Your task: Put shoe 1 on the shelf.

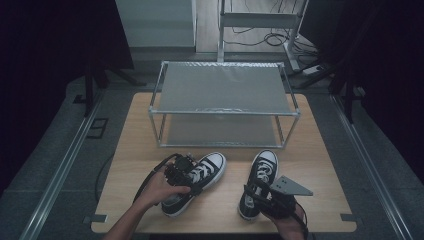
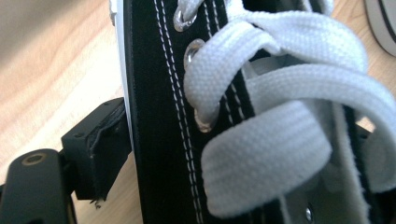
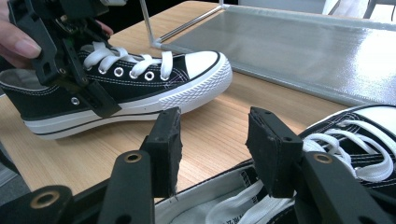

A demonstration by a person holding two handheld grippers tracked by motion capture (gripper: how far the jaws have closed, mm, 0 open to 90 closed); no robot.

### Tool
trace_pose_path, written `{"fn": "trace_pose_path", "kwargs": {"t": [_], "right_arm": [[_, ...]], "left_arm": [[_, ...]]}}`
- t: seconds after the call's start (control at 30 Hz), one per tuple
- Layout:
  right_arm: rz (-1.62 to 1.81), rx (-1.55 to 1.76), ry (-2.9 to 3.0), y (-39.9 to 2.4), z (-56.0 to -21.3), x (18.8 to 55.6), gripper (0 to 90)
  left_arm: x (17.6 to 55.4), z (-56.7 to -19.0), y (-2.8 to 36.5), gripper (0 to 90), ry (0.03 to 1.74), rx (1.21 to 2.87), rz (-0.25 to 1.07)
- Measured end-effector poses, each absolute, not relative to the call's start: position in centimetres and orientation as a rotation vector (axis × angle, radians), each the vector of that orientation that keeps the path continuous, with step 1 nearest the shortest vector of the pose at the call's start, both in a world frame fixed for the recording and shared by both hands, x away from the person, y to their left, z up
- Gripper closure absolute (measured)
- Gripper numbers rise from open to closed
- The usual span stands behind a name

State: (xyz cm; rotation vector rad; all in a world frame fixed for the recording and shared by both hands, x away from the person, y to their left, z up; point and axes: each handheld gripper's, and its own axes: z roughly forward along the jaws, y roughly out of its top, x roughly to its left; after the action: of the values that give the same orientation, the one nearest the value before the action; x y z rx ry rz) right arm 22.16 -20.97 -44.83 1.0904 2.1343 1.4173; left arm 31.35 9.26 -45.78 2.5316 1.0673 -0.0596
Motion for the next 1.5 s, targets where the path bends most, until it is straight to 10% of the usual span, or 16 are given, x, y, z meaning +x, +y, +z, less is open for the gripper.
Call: {"fn": "trace_pose_path", "kwargs": {"t": [1.5], "right_arm": [[1.433, 1.130, 2.086, -22.3, -44.2, 22.3, 55.1]], "left_arm": [[35.9, -35.9, 3.0, 15.2, 0.784, 2.603, -0.013]]}}
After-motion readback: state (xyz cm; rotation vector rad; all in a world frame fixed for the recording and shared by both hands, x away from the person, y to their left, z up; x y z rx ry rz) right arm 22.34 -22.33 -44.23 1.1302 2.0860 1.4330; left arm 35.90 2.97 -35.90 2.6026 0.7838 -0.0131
